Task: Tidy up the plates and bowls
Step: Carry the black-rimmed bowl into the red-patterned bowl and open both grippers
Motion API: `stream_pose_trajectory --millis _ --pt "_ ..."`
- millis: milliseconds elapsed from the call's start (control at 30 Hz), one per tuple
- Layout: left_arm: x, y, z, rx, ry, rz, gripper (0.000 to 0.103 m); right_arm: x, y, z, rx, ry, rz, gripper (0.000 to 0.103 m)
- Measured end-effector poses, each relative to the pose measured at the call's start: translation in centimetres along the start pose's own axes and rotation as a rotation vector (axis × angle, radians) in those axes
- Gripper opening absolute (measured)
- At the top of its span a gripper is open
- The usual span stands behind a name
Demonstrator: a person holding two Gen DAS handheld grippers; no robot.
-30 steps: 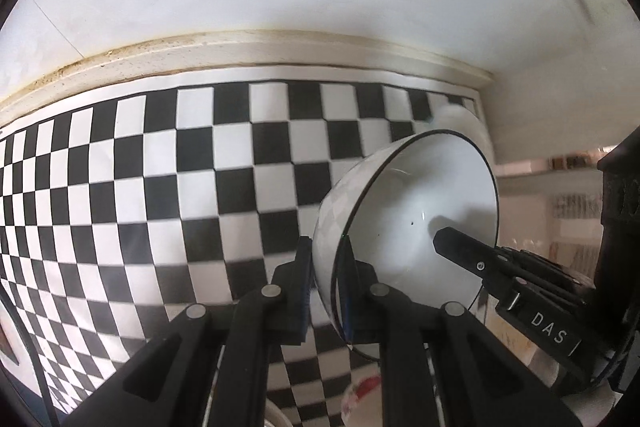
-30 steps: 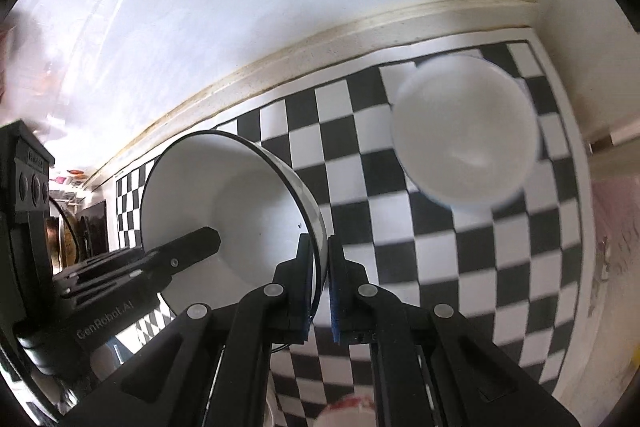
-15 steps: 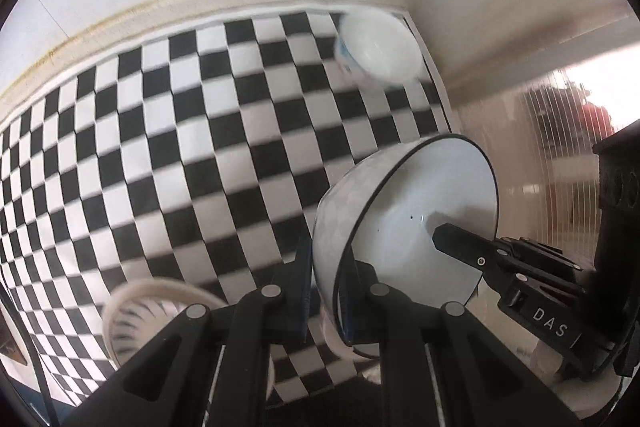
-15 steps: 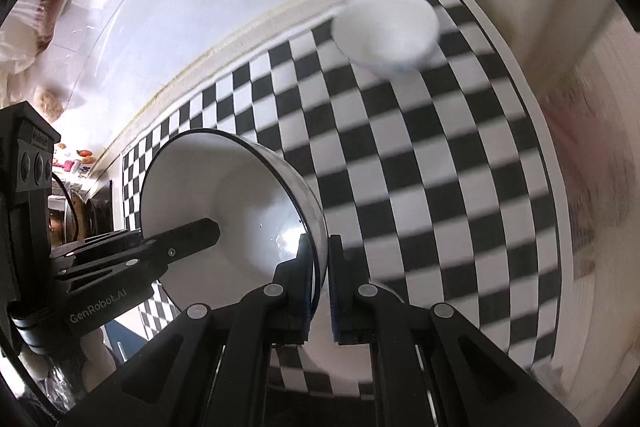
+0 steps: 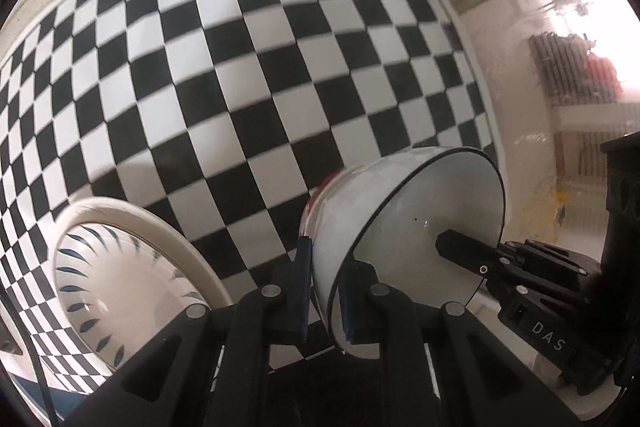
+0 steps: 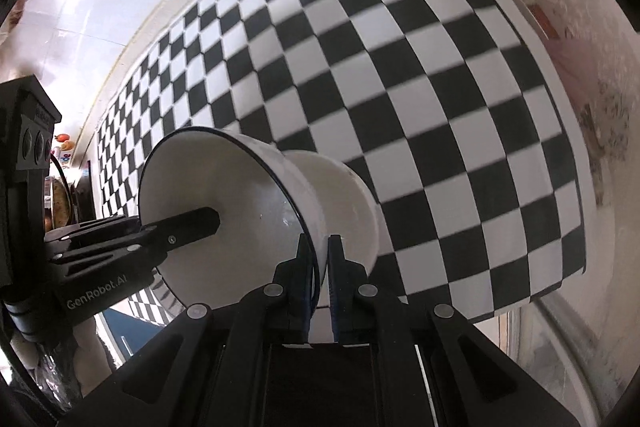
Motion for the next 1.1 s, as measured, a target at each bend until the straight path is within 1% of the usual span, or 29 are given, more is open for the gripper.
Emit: stream_pose_trajectory --millis 100,267,500,633,733,867,1100 --pt "0.3 -1.7 0.4 0.005 0.007 -0.030 0.010 -0.6 -0.6 0.8 -0.009 -0.009 -0.011 0.008" --pt "0.4 -3.3 0.9 0.026 0.000 -0.058 0.010 -0.9 -1.5 1.8 -0.006 -0.022 -0.030 0.008" --pt "0.3 -4.4 1.2 0.051 -0.003 -0.068 0.010 -0.5 -2.3 2.2 -0.011 -0.036 -0.047 0.008" --pt "0.6 -5.2 1.5 0.060 -0.003 -0.079 0.010 0.0 -2.4 2.5 -0.001 -0.068 -0.061 0.009" --pt "0.6 -5.4 1.4 0.052 0.007 -0.084 0.010 0.3 -2.5 2.6 0.011 -0.088 -0.071 0.009" --pt "0.6 -5.4 1.1 0.039 0.017 -0.106 0.011 0.1 -2.5 2.6 0.007 -0.096 -0.083 0.010" --pt "1.3 -5.4 0.0 -0.021 0.064 -0.170 0.012 0.4 -2.6 2.6 0.019 -0.110 -0.124 0.011"
Point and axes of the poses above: each gripper's, at about its wrist camera, not at the fingertips, and y roughly against the way its jaws point, z to its right, x to its top, the point moved 1 cm from there along -y, roughly the way its jaws point, and after that the axes turned 4 degrees about y, right-handed, at the moved point
